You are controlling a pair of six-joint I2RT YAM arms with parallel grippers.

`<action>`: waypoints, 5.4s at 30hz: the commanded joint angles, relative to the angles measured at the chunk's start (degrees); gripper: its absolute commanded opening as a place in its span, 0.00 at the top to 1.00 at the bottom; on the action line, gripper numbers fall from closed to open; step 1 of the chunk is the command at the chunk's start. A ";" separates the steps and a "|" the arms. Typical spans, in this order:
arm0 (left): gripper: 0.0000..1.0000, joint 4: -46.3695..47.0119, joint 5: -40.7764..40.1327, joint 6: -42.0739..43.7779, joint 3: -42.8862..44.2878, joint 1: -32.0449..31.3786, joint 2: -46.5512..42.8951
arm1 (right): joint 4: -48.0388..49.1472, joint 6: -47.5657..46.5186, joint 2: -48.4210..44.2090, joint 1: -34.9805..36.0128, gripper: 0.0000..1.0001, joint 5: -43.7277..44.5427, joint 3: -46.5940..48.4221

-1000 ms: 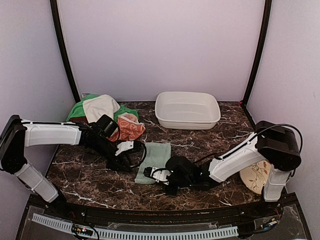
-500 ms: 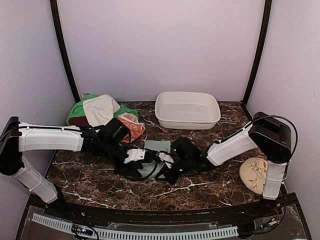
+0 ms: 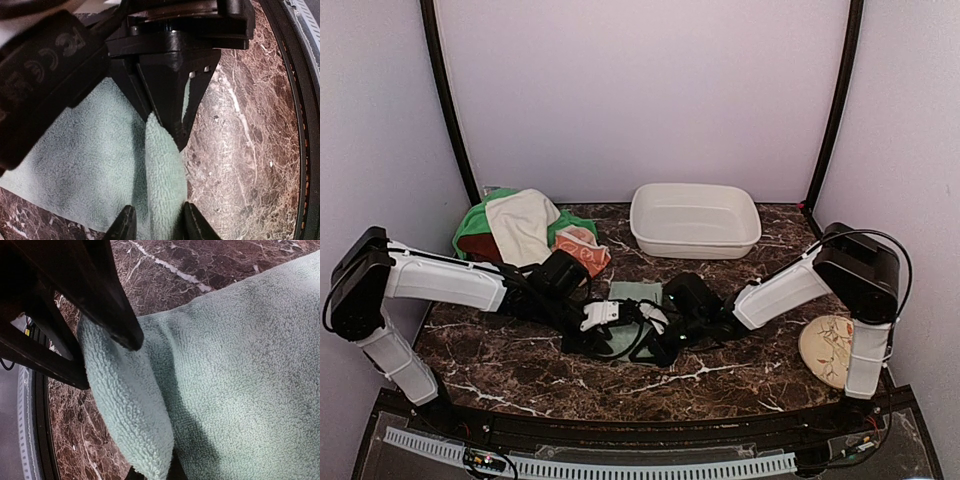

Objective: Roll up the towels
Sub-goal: Roll the towel at the center of the board.

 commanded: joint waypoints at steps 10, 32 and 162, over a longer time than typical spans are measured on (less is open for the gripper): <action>0.99 -1.46 2.99 -6.98 5.90 4.51 8.90 | 7.89 5.58 -1.31 -0.30 0.87 -1.04 -6.13; 1.00 -12.21 9.04 -8.07 14.51 6.56 19.46 | -0.16 -21.94 -25.51 16.27 0.56 43.84 -16.03; 1.00 -38.50 23.65 -2.46 32.12 13.48 34.02 | 16.50 -38.85 -26.82 19.25 0.06 59.78 -24.30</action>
